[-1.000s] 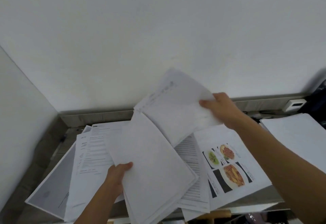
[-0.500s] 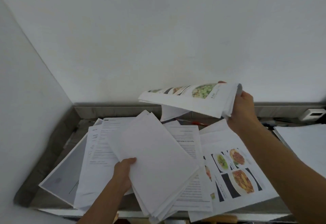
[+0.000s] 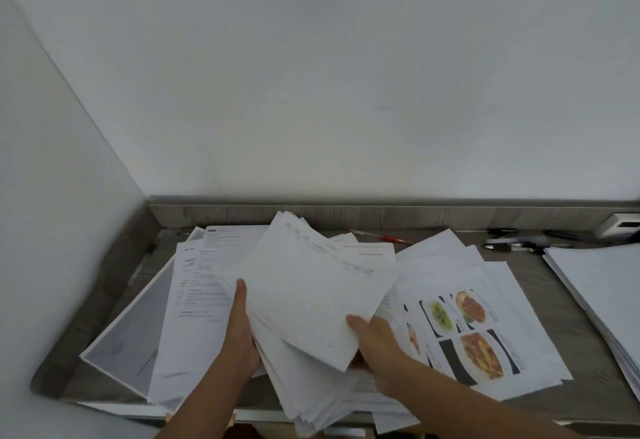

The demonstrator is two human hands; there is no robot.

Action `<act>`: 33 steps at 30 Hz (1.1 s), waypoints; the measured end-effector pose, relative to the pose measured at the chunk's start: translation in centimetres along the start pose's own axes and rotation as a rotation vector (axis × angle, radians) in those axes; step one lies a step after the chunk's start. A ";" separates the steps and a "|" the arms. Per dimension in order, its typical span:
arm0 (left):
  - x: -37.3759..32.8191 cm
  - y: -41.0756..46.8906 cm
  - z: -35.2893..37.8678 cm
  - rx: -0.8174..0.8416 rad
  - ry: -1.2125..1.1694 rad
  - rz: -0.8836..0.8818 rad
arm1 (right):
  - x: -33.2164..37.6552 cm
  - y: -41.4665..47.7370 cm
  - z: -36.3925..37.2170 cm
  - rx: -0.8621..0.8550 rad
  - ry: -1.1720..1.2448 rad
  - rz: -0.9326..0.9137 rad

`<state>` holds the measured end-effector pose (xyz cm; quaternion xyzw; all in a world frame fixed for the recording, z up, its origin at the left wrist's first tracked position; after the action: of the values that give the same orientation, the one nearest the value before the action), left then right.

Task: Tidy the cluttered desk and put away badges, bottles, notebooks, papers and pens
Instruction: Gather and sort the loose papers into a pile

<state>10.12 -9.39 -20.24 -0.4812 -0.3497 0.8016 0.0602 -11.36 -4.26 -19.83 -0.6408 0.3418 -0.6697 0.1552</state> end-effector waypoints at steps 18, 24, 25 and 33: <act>-13.1 -8.2 9.4 0.520 0.198 0.474 | 19.3 -2.4 -7.8 0.345 -0.320 -0.614; -15.8 -11.1 13.2 0.620 0.275 0.626 | 23.1 -5.7 -7.2 0.403 -0.120 -0.741; -15.6 -11.1 13.2 0.624 0.306 0.634 | 22.6 -5.4 -7.2 0.414 -0.118 -0.730; -11.6 -10.1 11.9 0.568 0.428 0.609 | 18.0 -3.0 -6.5 0.382 -0.111 -0.660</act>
<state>4.14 -12.87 -2.09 -0.6808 0.0608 0.7296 0.0222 -19.32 -12.05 -3.92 -0.7110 -0.0228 -0.6997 0.0663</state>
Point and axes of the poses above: each hand's wrist, its own y-axis towards the middle knuckle, its own z-axis out of the palm, x = y × z, the point moved 6 cm from there along y, towards the middle knuckle, and after that the axes turned 6 degrees about -x, right-handed, at the moved point
